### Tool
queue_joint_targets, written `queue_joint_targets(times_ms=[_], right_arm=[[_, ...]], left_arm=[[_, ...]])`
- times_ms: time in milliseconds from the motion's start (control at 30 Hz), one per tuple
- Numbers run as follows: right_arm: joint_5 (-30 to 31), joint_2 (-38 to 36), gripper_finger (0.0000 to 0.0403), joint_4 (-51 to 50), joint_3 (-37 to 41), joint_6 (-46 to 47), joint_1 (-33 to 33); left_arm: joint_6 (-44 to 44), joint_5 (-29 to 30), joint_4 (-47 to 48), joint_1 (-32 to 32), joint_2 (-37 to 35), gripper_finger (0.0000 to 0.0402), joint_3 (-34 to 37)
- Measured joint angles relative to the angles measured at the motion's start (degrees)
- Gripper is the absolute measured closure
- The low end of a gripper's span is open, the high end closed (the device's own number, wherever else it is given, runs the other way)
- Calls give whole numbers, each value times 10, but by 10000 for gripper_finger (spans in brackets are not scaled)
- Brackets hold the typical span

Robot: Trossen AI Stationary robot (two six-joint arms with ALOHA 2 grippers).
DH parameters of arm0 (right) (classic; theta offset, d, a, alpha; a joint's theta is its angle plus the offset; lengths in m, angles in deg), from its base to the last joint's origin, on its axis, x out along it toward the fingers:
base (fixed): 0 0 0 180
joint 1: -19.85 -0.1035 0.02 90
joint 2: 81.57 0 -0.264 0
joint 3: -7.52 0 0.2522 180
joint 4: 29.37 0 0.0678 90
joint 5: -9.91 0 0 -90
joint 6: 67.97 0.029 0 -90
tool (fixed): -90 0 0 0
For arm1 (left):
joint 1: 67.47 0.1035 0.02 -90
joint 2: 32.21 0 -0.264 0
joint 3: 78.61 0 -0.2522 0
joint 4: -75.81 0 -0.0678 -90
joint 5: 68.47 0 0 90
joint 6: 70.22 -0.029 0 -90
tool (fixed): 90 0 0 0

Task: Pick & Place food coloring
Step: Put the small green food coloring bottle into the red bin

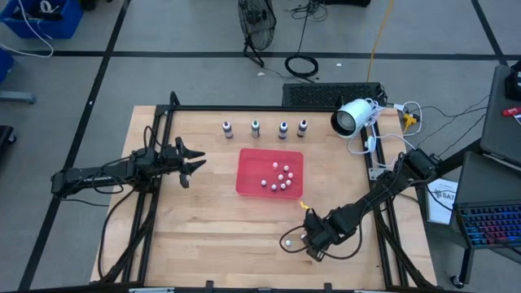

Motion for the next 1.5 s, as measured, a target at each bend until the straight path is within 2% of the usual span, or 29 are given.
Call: queue_joint_targets(times_ms=[100, 267, 433, 600, 767, 867, 967, 1100, 1167, 1333, 1500], right_arm=[[-8, 0, 349, 0, 0, 0, 0], [-5, -2, 349, -1, 0, -23, 0], [52, -31, 349, -5, 0, -80, 18], [122, -98, 349, -30, 0, -163, 57], [235, -176, 349, -15, 0, -302, 112], [271, -213, 349, 12, 0, -391, 164], [254, -229, 349, 69, 0, -483, 235], [161, -210, 349, 95, -38, -572, 335], [139, -188, 349, 56, -80, -601, 373], [137, -112, 349, -73, -173, -621, 442], [118, -34, 349, -132, -179, -619, 465]], left_arm=[[0, 0, 0, 0, 0, 265, 0], [0, 0, 0, 0, 0, 265, 0], [0, 0, 0, 0, 0, 265, 0], [0, 0, 0, 0, 0, 265, 0], [0, 0, 0, 0, 0, 265, 0], [0, 0, 0, 0, 0, 265, 0], [0, 0, 0, 0, 0, 265, 0], [0, 0, 0, 0, 0, 265, 0], [0, 0, 0, 0, 0, 265, 0], [0, 0, 0, 0, 0, 265, 0], [0, 0, 0, 0, 0, 265, 0]])
